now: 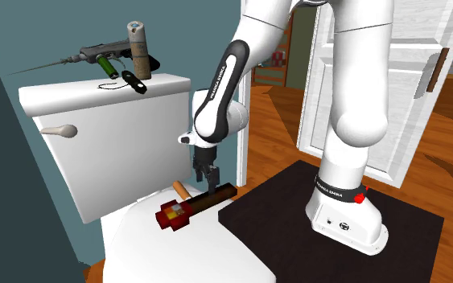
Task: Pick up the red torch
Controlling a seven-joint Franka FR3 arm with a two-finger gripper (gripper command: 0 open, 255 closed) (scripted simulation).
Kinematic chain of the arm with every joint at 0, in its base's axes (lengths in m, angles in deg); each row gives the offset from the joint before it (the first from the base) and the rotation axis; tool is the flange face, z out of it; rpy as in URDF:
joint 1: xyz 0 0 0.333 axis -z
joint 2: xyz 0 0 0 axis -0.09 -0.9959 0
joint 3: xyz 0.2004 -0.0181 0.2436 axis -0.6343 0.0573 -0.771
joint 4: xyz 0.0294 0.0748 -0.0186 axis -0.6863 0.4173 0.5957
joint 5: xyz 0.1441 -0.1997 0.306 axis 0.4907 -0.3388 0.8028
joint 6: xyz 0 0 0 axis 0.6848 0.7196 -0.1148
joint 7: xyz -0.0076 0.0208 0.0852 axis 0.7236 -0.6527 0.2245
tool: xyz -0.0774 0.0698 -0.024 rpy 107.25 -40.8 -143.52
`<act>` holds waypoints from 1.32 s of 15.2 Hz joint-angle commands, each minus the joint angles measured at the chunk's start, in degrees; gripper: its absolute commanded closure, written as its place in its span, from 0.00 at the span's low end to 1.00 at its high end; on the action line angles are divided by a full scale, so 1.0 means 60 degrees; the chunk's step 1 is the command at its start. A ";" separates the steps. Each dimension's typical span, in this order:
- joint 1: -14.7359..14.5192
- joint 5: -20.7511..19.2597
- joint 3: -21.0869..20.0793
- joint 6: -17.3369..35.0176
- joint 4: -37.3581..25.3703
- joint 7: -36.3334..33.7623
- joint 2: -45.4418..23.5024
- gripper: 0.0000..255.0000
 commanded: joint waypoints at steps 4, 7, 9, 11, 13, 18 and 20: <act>0.0115 0.0282 -0.0362 0.1011 -0.0234 0.0860 -0.1257 0.00; 0.0198 0.0368 -0.0456 0.1409 -0.0368 0.0990 -0.1788 0.00; 0.0244 0.0401 -0.0504 0.1613 -0.0447 0.1052 -0.2068 0.00; 0.0253 0.0407 -0.0516 0.1626 -0.0426 0.1056 -0.2061 1.00; 0.0248 0.0406 -0.0515 0.1631 -0.0435 0.1052 -0.2075 1.00; 0.0248 0.0401 -0.0508 0.1618 -0.0436 0.1052 -0.2063 1.00; 0.0245 0.0399 -0.0505 0.1613 -0.0447 0.1050 -0.2069 1.00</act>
